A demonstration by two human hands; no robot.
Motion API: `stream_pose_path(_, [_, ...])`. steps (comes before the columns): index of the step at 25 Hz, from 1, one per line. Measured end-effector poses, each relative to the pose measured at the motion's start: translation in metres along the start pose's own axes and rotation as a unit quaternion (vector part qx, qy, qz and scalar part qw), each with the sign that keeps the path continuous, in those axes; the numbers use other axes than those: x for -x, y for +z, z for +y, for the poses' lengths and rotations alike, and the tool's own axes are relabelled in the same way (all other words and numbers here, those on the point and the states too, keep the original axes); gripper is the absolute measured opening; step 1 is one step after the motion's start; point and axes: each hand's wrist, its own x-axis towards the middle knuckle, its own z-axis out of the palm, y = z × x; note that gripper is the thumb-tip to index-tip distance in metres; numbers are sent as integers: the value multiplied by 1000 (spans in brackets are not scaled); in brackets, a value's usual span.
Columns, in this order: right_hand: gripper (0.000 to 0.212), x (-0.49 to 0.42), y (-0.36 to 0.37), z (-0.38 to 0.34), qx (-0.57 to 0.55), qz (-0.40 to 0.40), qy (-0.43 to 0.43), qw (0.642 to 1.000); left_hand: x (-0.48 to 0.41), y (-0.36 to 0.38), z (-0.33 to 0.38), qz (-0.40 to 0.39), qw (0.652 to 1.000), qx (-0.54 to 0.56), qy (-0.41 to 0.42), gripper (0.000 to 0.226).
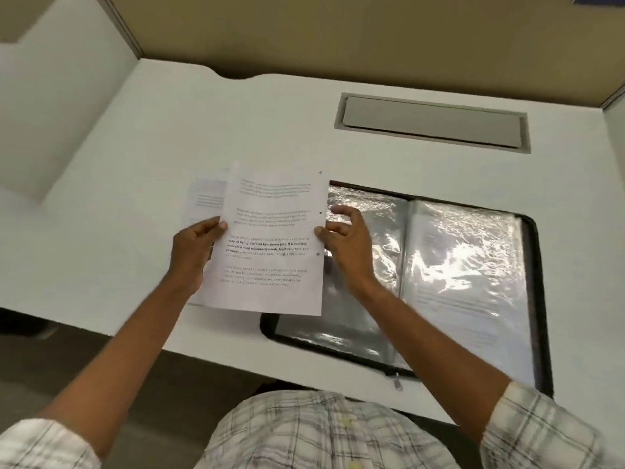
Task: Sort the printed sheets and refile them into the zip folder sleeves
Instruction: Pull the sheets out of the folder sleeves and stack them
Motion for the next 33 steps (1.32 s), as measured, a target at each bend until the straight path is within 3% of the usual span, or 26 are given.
stream_pose_path(3, [22, 14, 65, 34, 50, -5, 11, 999, -14, -64, -14, 3, 1000, -24, -8, 17])
stream_pose_path(5, [22, 17, 97, 53, 86, -12, 18, 996, -24, -96, -22, 6, 998, -67, -1, 23])
stream_pose_path(13, [60, 12, 150, 91, 291, -91, -3, 952, -60, -153, -43, -35, 993, -109, 1, 41])
stream_pose_path(17, [58, 13, 149, 97, 323, -107, -34, 940, -62, -144, -39, 7, 980, -188, 63, 49])
stream_pose_path(20, [45, 22, 125, 98, 310, -49, -95, 945, -50, -124, -39, 29, 947, -256, 192, 43])
stream_pose_path(23, [36, 43, 65, 99, 315, 74, -129, 937, -19, -84, -48, -64, 917, -266, 290, 34])
stream_pose_path(25, [35, 59, 8, 104, 353, 169, -146, 909, 8, -44, -60, -147, 887, -282, 335, 32])
stream_pose_path(28, [38, 84, -78, 120, 463, 302, -76, 830, 52, 29, -75, -276, 852, -278, 346, 30])
stream_pose_path(30, [46, 102, -127, 134, 526, 348, -2, 776, 78, 80, -85, -322, 819, -292, 374, 34])
stream_pose_path(33, [50, 121, -164, 143, 531, 327, 78, 777, 93, 135, -103, -305, 735, -410, 444, 54])
